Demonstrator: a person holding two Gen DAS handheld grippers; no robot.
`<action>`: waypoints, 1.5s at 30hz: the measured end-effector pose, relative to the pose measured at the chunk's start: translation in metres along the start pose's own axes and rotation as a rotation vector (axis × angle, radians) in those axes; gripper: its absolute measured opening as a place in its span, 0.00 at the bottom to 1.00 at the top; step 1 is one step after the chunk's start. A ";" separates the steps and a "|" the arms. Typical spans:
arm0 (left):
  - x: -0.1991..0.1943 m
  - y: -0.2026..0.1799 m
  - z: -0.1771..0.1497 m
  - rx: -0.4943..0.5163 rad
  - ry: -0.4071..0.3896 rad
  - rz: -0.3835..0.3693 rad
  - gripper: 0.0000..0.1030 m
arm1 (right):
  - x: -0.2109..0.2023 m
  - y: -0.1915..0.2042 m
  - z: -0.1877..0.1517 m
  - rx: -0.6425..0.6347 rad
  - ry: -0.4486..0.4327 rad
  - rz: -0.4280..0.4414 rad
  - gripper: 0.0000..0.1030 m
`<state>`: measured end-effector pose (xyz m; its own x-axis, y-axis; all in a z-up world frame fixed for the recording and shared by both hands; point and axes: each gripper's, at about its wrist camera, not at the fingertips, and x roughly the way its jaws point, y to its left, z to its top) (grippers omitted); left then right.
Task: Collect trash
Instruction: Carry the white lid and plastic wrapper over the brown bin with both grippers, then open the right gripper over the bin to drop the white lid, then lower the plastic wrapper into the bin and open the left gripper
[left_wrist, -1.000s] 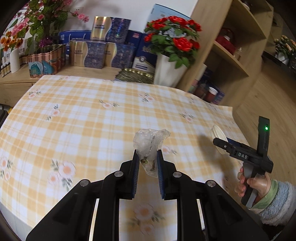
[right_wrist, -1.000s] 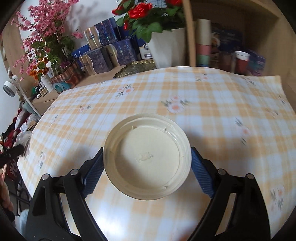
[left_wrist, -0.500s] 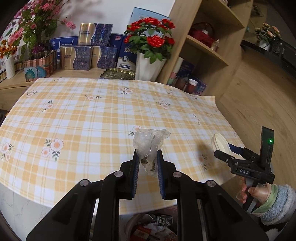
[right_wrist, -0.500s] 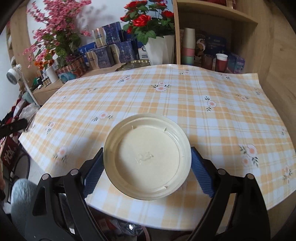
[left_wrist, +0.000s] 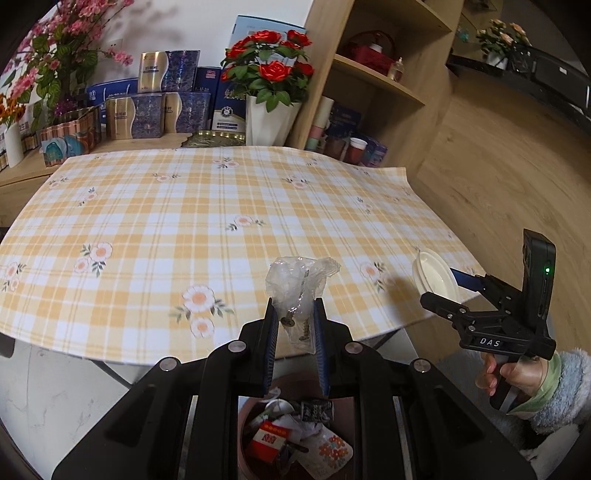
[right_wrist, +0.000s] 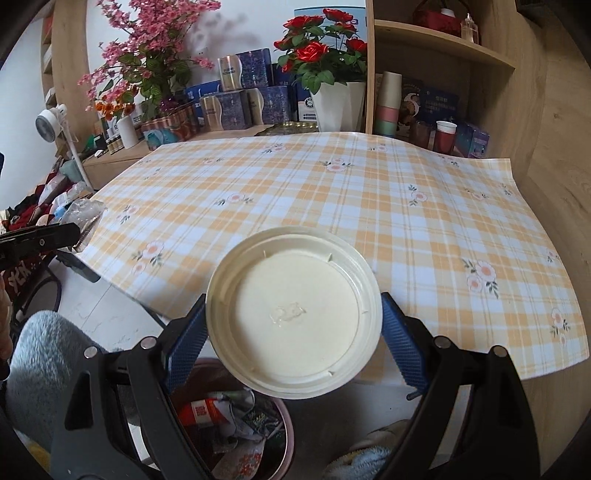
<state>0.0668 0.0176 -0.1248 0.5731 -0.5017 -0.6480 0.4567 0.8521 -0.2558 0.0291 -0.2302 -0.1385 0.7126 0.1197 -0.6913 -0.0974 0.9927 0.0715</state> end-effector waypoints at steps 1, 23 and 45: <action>-0.001 -0.002 -0.004 0.003 0.004 -0.001 0.18 | -0.001 0.001 -0.006 0.000 0.003 0.004 0.84; -0.002 -0.016 -0.084 0.115 0.016 0.078 0.18 | 0.025 0.064 -0.091 -0.202 0.161 0.063 0.84; 0.025 -0.004 -0.098 0.073 0.116 0.064 0.18 | 0.045 0.088 -0.103 -0.278 0.205 0.076 0.94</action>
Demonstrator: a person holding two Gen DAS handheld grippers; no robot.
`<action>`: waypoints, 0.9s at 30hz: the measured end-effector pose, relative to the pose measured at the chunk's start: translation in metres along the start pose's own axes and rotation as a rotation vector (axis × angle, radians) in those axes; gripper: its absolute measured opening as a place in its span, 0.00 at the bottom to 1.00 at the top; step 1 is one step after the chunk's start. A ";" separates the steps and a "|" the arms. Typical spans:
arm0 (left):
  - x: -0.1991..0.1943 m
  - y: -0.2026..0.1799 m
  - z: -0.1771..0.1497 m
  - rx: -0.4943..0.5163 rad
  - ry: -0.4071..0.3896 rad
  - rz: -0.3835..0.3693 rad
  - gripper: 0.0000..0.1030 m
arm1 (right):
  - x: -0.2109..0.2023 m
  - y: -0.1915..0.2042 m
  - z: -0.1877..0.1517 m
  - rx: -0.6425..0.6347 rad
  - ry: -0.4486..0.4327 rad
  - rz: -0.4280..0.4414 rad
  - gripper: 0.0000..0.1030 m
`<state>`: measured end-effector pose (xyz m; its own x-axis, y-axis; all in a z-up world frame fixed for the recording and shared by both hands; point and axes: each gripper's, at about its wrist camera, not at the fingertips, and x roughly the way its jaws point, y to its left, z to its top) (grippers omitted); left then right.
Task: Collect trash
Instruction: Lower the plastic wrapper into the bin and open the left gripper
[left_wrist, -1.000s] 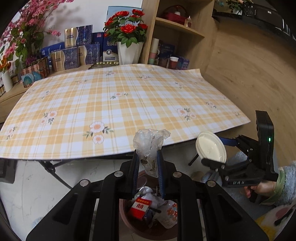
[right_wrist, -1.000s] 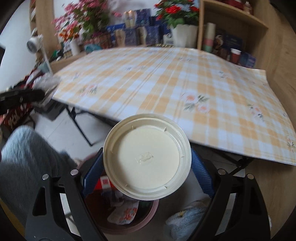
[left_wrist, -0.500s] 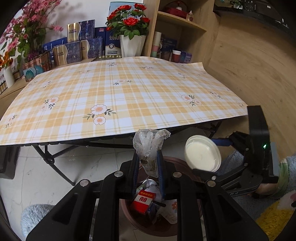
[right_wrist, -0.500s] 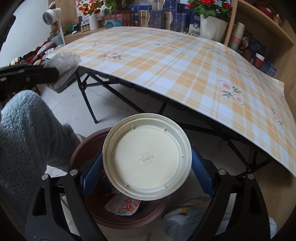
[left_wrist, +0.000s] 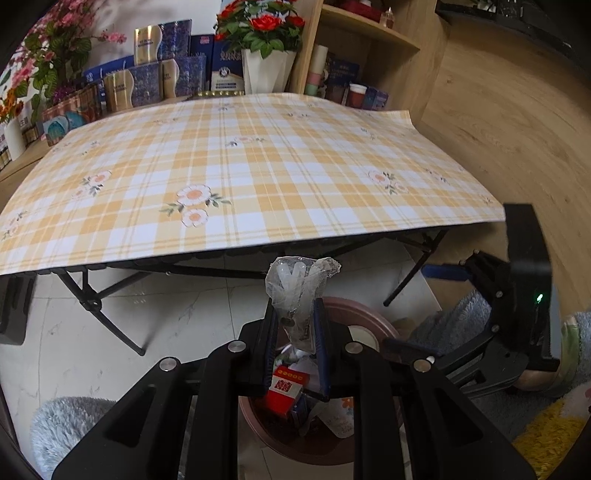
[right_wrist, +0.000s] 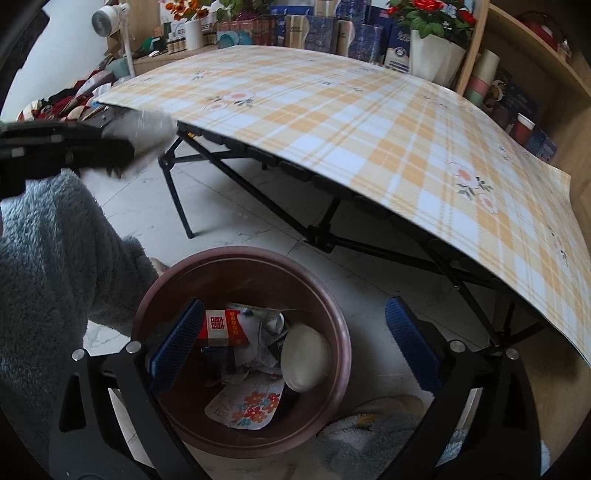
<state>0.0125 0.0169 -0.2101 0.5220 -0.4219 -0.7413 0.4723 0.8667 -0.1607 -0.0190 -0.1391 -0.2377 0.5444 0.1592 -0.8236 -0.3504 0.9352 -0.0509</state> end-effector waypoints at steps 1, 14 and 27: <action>0.003 -0.001 0.000 0.003 0.012 -0.007 0.18 | -0.002 -0.002 0.000 0.010 -0.008 -0.007 0.94; 0.053 -0.028 -0.015 0.107 0.238 -0.103 0.18 | -0.033 -0.056 0.003 0.228 -0.136 -0.122 0.94; 0.066 -0.036 -0.017 0.137 0.288 -0.109 0.41 | -0.031 -0.059 -0.001 0.235 -0.126 -0.120 0.94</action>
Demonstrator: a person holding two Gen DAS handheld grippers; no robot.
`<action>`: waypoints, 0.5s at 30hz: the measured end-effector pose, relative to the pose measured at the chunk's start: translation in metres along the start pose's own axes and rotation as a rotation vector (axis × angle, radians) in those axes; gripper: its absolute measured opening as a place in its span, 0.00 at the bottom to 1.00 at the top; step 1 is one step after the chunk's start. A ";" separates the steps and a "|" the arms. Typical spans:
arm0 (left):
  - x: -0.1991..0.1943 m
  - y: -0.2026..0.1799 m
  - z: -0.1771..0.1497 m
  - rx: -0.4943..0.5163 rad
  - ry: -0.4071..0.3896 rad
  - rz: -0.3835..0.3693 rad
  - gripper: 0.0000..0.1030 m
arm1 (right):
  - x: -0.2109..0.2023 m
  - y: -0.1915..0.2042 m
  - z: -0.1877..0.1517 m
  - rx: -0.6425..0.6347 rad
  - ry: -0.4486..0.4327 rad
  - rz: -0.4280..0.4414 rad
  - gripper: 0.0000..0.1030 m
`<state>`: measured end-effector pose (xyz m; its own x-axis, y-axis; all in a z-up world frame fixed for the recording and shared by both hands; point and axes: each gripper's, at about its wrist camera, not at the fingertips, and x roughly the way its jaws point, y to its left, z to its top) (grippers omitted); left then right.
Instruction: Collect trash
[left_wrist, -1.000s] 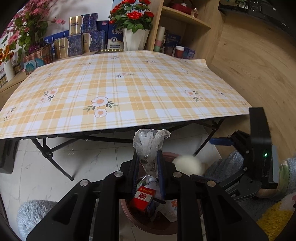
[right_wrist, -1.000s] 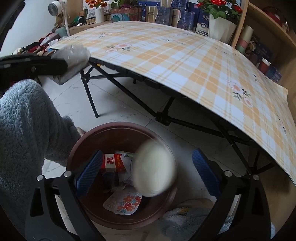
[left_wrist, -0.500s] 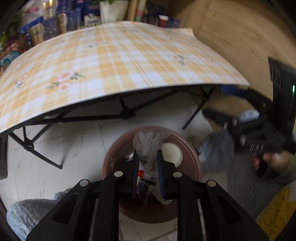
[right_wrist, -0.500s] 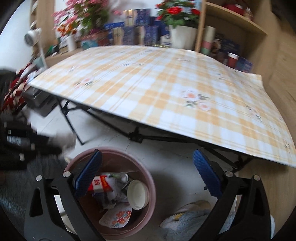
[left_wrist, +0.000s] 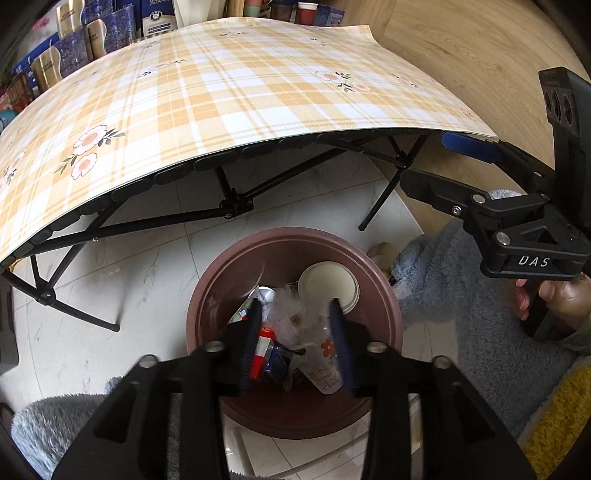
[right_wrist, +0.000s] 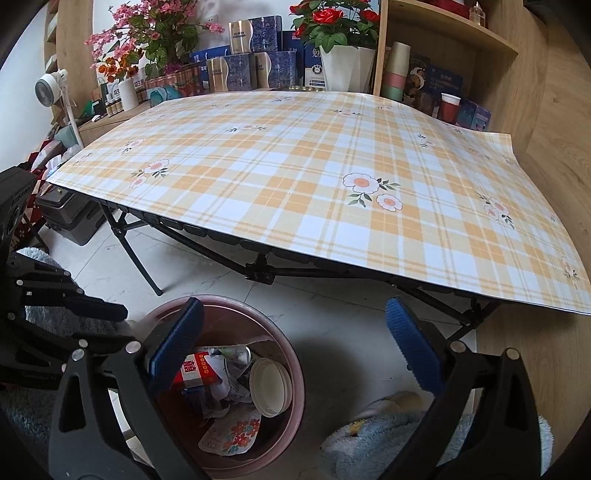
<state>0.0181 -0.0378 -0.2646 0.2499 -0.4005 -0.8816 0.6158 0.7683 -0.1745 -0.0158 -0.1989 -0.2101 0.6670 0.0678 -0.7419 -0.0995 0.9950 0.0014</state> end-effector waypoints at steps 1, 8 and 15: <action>-0.001 0.001 0.000 -0.002 -0.003 0.001 0.47 | 0.000 0.000 0.000 -0.001 -0.001 -0.001 0.94; -0.005 0.007 0.002 -0.040 -0.021 0.008 0.64 | 0.000 0.001 0.000 0.000 0.001 -0.002 0.94; -0.043 0.017 0.006 -0.102 -0.182 0.102 0.86 | -0.004 -0.001 0.005 0.005 -0.018 -0.012 0.94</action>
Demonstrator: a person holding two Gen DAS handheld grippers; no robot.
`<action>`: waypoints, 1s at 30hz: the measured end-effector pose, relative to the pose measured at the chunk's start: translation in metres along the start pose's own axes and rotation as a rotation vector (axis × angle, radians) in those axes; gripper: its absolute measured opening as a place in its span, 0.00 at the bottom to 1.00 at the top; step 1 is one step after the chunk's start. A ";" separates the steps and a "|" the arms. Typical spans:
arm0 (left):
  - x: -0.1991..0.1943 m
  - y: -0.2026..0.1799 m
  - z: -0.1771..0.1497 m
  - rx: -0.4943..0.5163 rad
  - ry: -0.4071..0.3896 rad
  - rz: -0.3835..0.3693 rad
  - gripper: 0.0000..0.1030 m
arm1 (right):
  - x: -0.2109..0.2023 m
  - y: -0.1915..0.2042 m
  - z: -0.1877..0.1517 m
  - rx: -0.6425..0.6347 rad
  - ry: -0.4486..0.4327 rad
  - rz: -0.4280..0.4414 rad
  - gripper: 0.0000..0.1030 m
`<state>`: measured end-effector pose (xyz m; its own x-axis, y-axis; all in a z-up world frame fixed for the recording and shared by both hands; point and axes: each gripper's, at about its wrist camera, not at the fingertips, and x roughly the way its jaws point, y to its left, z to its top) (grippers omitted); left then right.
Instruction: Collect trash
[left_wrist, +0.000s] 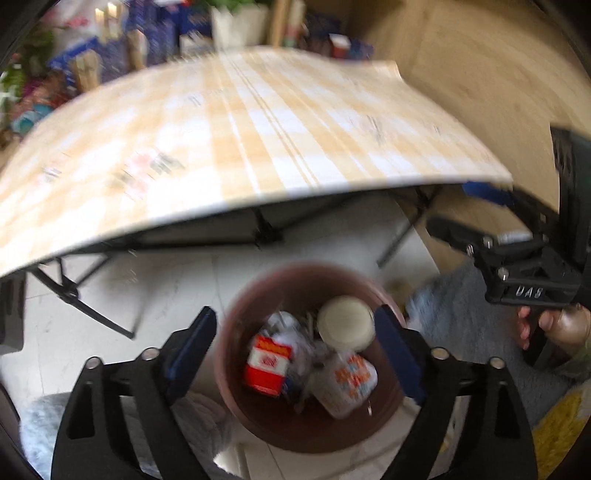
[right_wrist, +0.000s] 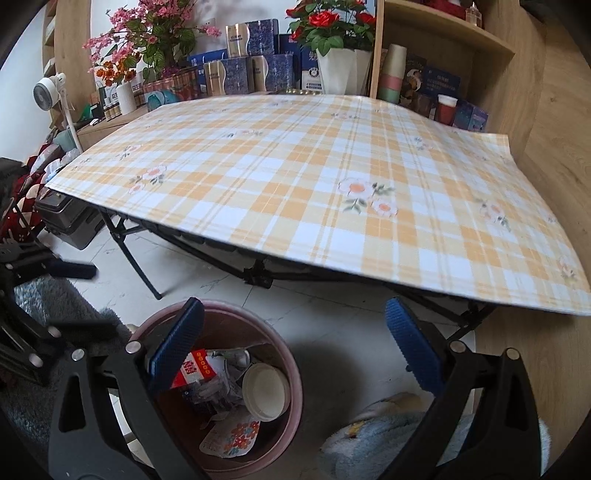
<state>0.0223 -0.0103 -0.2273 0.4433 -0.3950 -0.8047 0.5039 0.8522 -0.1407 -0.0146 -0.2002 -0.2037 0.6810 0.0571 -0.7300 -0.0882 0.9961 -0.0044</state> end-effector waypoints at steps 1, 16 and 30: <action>-0.009 0.003 0.002 -0.010 -0.038 0.007 0.89 | -0.003 -0.001 0.004 -0.002 -0.004 -0.003 0.94; -0.165 0.004 0.090 -0.008 -0.499 0.288 0.94 | -0.105 -0.017 0.116 -0.012 -0.193 -0.109 0.94; -0.203 -0.005 0.102 0.007 -0.575 0.338 0.94 | -0.144 -0.035 0.128 0.075 -0.206 -0.089 0.94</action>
<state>0.0052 0.0307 -0.0047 0.9017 -0.2280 -0.3674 0.2714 0.9599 0.0706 -0.0162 -0.2343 -0.0106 0.8181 -0.0260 -0.5744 0.0277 0.9996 -0.0057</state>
